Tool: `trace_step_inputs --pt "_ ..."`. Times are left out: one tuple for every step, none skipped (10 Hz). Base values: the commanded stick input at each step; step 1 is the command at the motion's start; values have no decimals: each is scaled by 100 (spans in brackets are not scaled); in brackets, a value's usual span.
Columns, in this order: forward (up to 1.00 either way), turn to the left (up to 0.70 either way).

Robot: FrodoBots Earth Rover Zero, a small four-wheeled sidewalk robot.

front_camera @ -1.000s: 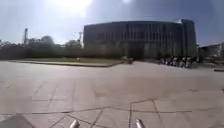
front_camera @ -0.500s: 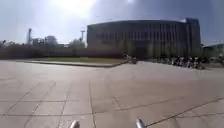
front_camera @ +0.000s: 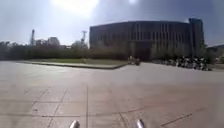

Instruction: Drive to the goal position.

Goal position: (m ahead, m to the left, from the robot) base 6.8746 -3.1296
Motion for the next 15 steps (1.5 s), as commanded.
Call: trace_step_inputs --pt "0 -100" --pt "0 -100" --pt "0 -85" --pt "0 0" --pt "0 0" --pt "0 0" --pt "0 0" --pt "0 0" --pt "0 0" --pt "0 0" --pt "0 0" --pt "0 0" --pt "6 0" --pt "65 0" --pt "100 0"
